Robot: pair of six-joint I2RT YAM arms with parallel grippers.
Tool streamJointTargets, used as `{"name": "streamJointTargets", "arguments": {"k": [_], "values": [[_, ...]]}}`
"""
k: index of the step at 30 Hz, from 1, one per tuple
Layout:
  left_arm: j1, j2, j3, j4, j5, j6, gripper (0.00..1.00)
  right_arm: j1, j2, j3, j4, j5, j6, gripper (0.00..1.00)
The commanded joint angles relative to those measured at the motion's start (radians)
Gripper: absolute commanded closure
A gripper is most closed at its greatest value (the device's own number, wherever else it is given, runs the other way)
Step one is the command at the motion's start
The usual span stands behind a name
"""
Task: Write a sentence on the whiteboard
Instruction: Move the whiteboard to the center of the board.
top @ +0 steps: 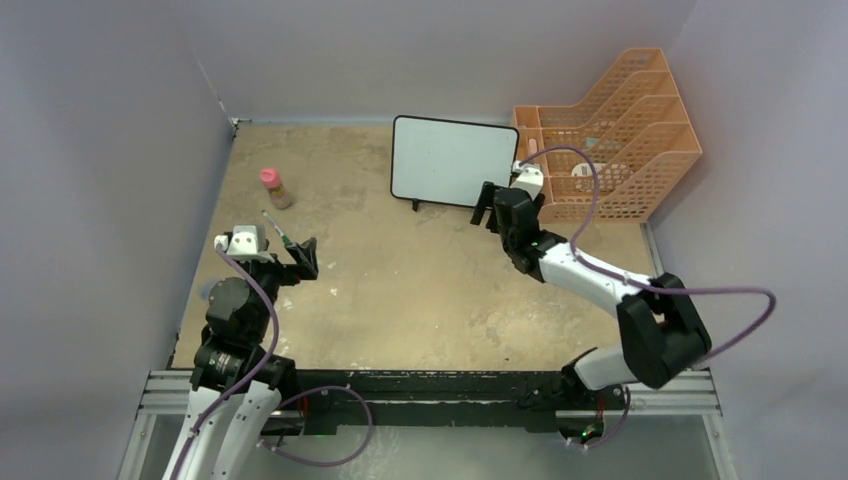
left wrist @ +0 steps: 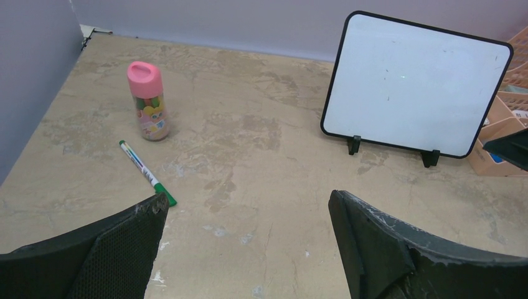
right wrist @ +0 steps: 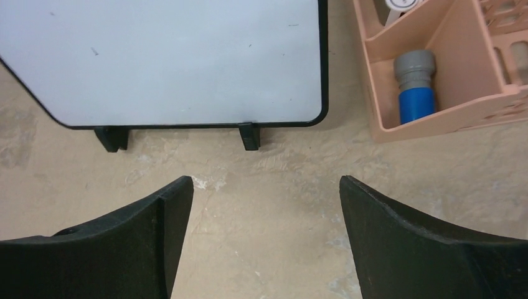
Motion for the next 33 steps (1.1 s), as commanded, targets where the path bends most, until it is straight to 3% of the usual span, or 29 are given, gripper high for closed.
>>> {"name": "streamJointTargets", "arguments": {"k": [1,8,17,33], "values": [[0.008,0.012,0.008,0.050,-0.005,0.004,0.02,0.017,0.104,0.117,-0.040,0.090,0.117,0.15],[0.008,0.018,0.002,0.056,0.001,0.009,0.02,0.026,0.294,0.244,-0.114,0.133,0.182,0.29],[0.004,0.021,0.000,0.060,-0.001,0.012,0.02,0.025,0.422,0.300,-0.094,0.106,0.153,0.51],[-0.019,0.029,-0.005,0.067,0.008,0.020,0.02,0.025,0.606,0.444,-0.100,0.109,0.126,0.62]]}}
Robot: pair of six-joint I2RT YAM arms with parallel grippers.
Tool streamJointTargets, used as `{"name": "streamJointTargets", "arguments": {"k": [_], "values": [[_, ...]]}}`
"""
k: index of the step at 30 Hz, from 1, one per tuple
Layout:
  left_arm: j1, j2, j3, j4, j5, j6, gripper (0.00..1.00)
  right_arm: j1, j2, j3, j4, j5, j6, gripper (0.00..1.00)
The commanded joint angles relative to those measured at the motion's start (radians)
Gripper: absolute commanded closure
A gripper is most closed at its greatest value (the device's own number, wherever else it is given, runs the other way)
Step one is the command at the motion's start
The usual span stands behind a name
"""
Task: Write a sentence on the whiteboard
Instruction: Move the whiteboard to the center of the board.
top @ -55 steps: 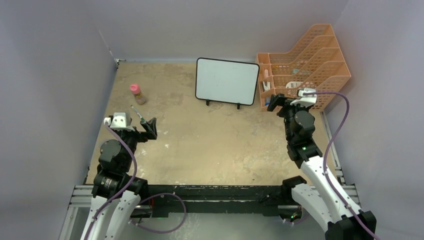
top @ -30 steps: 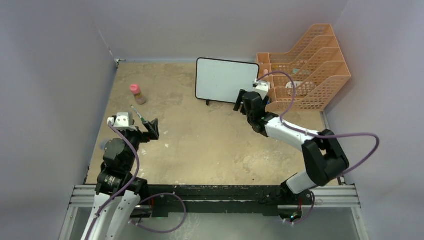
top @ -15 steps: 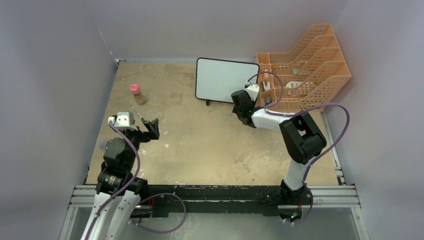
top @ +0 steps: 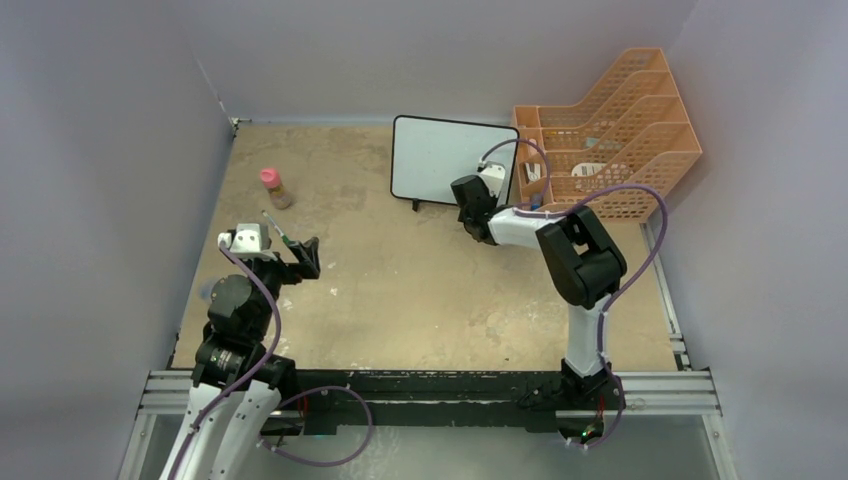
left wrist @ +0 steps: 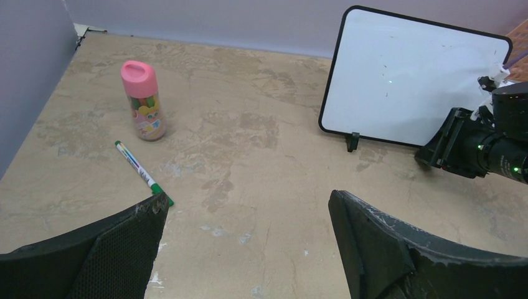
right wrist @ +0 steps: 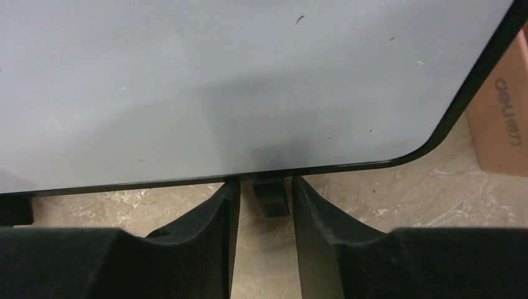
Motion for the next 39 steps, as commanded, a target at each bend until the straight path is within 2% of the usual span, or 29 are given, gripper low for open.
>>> {"name": "streamJointTargets", "arguments": {"k": [1,7,13,26,35,39], "values": [[-0.012,0.006,-0.003,0.054,0.008,0.013,0.02,0.006,0.016,0.061,0.004,0.024,-0.019,0.64],[-0.023,0.009,-0.004,0.055,0.008,0.015,0.02,0.006,0.026,0.059,0.014,0.035,-0.044,0.81],[-0.029,0.006,-0.007,0.058,0.011,0.015,0.02,0.007,-0.029,-0.037,0.072,0.007,-0.076,1.00],[-0.040,-0.007,-0.008,0.060,0.016,0.018,0.02,0.121,-0.218,-0.294,0.201,-0.096,-0.184,1.00],[-0.044,-0.023,-0.007,0.058,0.019,0.020,0.02,0.207,-0.362,-0.429,0.246,-0.174,-0.243,1.00],[-0.045,-0.029,-0.005,0.057,0.019,0.020,0.02,0.249,-0.376,-0.451,0.246,-0.180,-0.239,1.00]]}}
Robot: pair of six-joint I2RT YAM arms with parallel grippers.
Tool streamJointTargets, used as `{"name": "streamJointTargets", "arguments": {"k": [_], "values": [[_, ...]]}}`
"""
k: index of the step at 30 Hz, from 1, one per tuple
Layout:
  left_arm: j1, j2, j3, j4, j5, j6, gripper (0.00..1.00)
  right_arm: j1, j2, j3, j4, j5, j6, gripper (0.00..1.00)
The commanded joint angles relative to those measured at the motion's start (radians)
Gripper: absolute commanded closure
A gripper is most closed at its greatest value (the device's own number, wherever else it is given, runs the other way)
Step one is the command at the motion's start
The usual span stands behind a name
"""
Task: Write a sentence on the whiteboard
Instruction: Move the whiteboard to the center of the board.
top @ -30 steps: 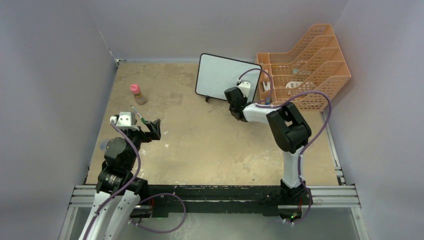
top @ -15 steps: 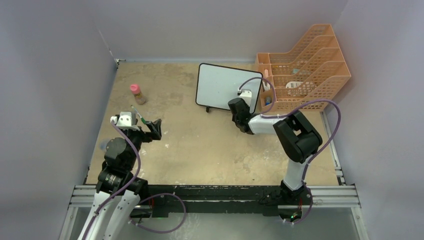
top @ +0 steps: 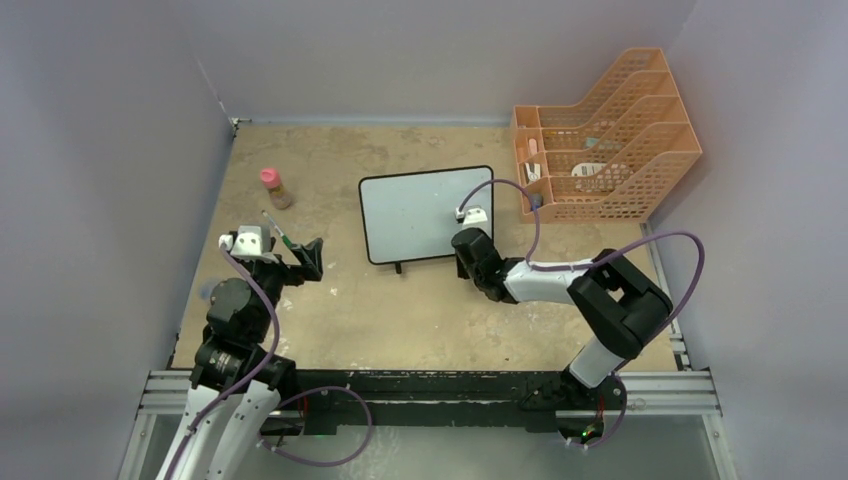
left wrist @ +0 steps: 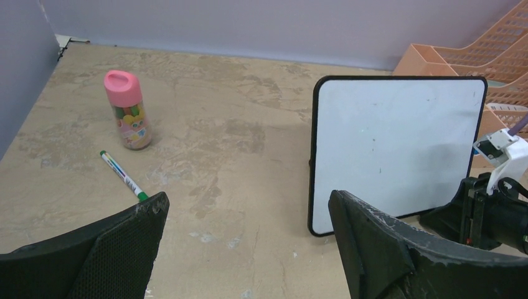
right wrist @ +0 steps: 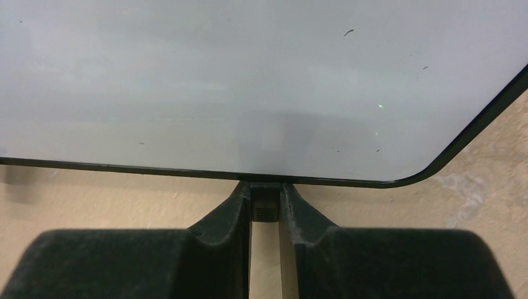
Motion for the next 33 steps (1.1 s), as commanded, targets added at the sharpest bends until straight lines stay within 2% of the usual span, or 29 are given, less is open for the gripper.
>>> {"name": "streamJointTargets", "arguments": {"k": [1,17,27,30,33], "values": [[-0.006,-0.013,-0.002,0.042,0.008,0.018,0.02,0.051,-0.042,-0.004,0.083,-0.030,-0.016,1.00],[-0.011,-0.025,0.000,0.036,0.004,0.017,0.02,0.141,-0.121,-0.065,0.010,0.057,0.106,1.00],[-0.018,-0.027,-0.001,0.036,0.002,0.018,0.02,0.160,-0.117,-0.020,-0.078,0.142,0.159,0.72],[-0.020,-0.031,0.000,0.036,0.001,0.018,0.02,0.160,-0.128,-0.011,-0.096,0.169,0.169,0.67],[-0.020,-0.031,-0.001,0.036,0.000,0.018,0.02,0.160,-0.120,-0.001,-0.120,0.194,0.193,0.65]]}}
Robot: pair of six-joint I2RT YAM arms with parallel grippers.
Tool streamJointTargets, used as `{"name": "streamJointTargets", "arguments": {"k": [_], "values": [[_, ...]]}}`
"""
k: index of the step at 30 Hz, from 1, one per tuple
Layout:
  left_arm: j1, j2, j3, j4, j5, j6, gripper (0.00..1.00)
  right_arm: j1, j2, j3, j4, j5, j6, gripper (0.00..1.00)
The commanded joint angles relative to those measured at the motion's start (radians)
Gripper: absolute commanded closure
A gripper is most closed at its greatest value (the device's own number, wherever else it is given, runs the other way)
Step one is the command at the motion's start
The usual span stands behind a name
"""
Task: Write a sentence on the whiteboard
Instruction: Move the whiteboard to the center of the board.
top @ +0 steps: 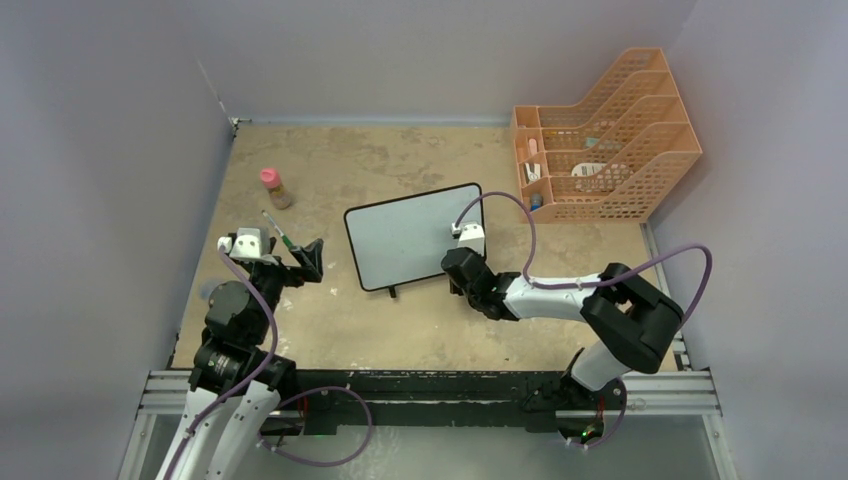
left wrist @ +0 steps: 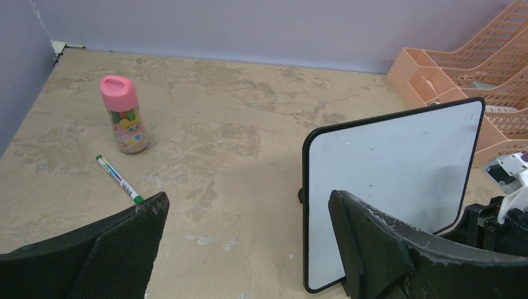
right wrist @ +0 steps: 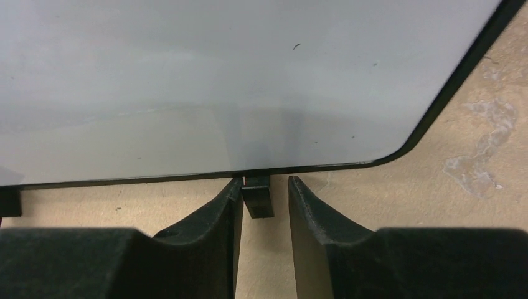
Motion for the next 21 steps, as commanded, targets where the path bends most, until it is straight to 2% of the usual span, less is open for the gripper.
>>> {"name": "streamJointTargets", "arguments": {"k": [1,14,21], "values": [[-0.006,-0.010,-0.001,0.037,-0.001,0.018,0.02,0.003,-0.028,0.051,-0.023,0.089,0.064,0.64],[-0.006,-0.001,-0.001,0.034,-0.005,0.017,0.02,0.003,-0.048,0.055,-0.101,0.193,0.170,0.61],[-0.005,0.019,0.003,0.035,-0.013,0.018,0.02,0.002,-0.127,0.011,-0.084,0.189,0.179,0.60]]}}
